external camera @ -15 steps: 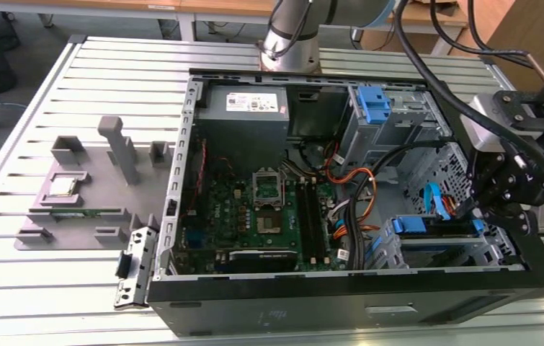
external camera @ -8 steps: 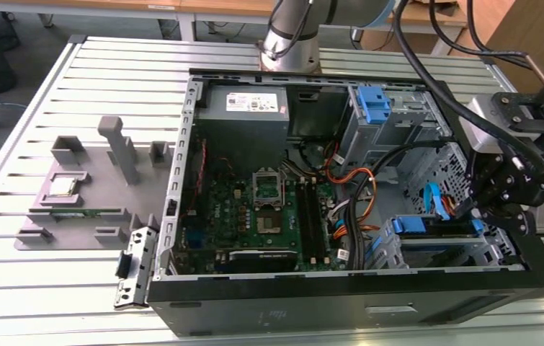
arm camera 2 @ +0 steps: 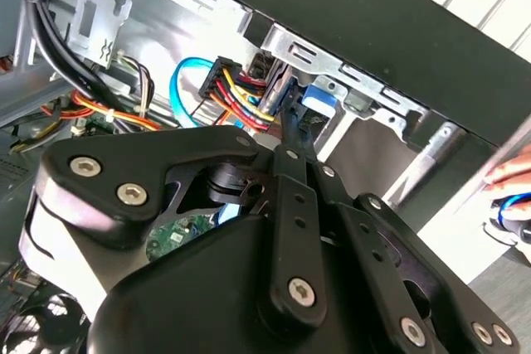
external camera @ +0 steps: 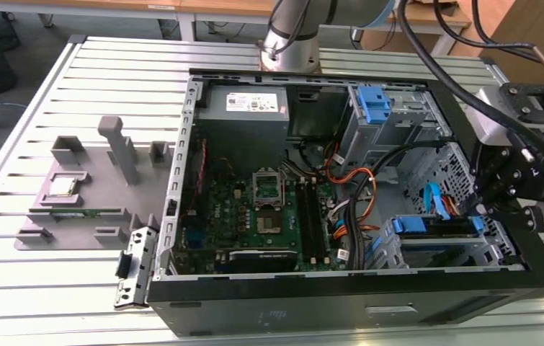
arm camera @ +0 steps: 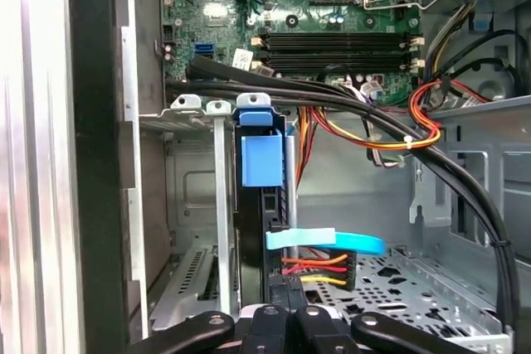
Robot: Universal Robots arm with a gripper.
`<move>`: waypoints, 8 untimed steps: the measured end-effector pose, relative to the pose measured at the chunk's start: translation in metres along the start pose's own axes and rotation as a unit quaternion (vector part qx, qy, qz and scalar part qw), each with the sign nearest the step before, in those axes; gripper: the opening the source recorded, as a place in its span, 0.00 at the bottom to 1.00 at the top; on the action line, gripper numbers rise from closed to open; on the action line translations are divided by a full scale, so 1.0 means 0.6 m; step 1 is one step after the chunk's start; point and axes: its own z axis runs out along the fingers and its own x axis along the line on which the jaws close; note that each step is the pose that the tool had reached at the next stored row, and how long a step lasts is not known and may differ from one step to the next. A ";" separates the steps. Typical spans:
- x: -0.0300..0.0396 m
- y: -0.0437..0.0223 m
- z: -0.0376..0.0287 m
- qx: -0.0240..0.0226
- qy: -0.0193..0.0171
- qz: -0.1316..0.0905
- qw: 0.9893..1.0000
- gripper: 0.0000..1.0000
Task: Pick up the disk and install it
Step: 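Insert the second disk wire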
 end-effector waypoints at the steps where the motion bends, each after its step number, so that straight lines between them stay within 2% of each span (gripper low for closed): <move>1: 0.000 0.000 -0.005 0.000 0.000 0.000 1.000 0.10; 4: -0.001 0.000 -0.015 0.000 0.000 0.000 1.000 0.10; 8: -0.001 0.000 -0.016 0.000 0.000 0.000 1.000 0.10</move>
